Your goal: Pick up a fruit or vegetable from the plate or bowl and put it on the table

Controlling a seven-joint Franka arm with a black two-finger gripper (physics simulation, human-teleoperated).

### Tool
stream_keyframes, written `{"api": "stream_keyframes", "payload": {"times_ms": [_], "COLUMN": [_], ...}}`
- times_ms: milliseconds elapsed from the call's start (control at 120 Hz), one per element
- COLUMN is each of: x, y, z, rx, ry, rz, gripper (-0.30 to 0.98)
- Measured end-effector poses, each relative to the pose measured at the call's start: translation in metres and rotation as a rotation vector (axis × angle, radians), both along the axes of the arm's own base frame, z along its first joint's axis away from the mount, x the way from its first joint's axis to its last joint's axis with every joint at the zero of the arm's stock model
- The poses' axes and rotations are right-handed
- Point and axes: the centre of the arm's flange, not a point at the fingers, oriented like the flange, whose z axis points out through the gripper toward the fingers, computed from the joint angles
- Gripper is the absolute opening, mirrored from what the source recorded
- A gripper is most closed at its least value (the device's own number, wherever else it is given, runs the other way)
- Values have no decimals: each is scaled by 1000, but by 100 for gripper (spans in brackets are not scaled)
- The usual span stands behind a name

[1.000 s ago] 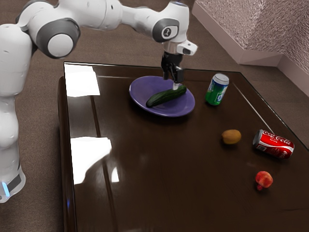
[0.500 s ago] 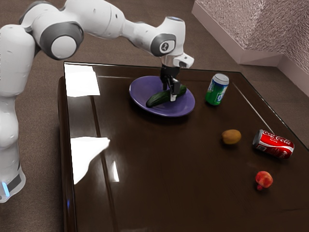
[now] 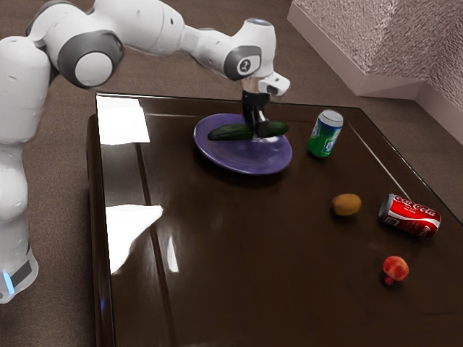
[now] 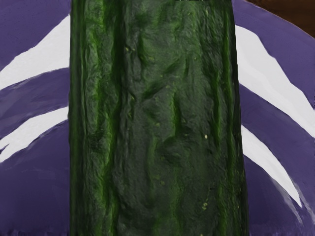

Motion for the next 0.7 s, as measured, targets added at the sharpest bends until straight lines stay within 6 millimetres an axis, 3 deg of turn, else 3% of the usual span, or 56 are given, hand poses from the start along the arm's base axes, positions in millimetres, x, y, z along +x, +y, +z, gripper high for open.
{"api": "stream_keyframes", "payload": {"times_ms": [67,133,183,258,275,300,350,408,517,592,700], "x": [-10,-41,-63,-97,-102,-101,-93,-85,-67,-65,-58], "y": [11,30,28,-1,-19,-61,-141,-194,-249,-282,-297], "z": [27,73,123,186,194,201,198,185,156,148,139], "rx": [17,46,91,133,135,133,118,102,48,-8,-62], "ry": [-37,-94,-160,-249,-260,-273,-270,-247,-205,-196,-200], "rz": [20,58,59,44,24,-35,-149,-207,-232,-239,-198], "gripper": [20,19,19,18,18,18,16,16,16,36,54]}}
